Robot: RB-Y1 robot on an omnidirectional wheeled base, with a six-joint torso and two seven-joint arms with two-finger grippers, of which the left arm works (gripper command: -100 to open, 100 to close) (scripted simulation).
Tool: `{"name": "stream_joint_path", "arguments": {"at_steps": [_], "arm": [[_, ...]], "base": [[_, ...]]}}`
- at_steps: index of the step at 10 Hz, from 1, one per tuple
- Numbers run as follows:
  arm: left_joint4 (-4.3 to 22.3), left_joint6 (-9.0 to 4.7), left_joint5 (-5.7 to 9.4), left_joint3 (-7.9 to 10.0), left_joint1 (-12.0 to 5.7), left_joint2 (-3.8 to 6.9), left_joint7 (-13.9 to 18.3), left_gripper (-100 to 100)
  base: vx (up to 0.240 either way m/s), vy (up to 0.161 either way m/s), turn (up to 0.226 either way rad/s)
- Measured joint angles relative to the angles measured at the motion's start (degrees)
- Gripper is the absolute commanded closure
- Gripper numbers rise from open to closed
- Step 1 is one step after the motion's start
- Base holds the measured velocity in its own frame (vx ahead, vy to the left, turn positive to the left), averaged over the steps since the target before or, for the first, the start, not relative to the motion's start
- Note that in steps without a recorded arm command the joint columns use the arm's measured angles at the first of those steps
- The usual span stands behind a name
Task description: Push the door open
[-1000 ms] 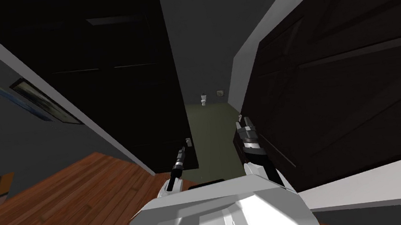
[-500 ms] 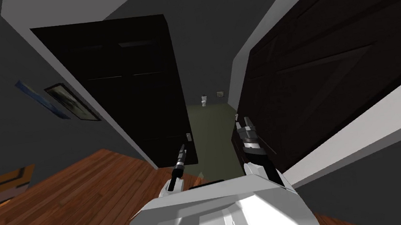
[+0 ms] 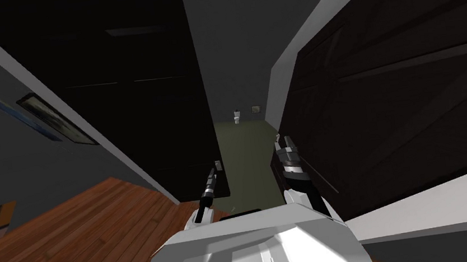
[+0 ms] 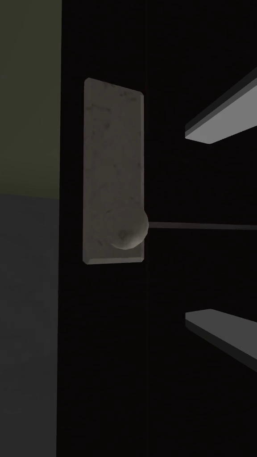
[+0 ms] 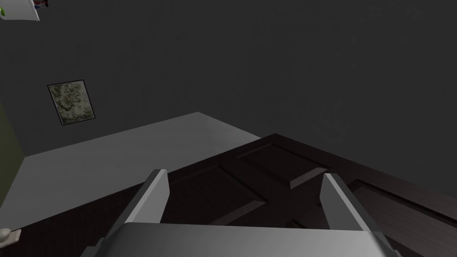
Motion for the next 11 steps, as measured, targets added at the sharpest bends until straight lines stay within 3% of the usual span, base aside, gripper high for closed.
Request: {"name": "stream_joint_path", "arguments": {"at_steps": [4,5,11], "arm": [[0.4,-0.54,0.24,0.5,-0.06,-0.38,-0.4,-100],[0.4,-0.66,0.23,0.46,-0.01,-0.45,-0.4,100],[0.5,-0.4,0.21,0.46,0.03,-0.4,-0.4,100]], "base": [[0.185,-0.017,-0.016],[-0.016,-0.003,-0.005],[0.004,-0.003,0.002]]}}
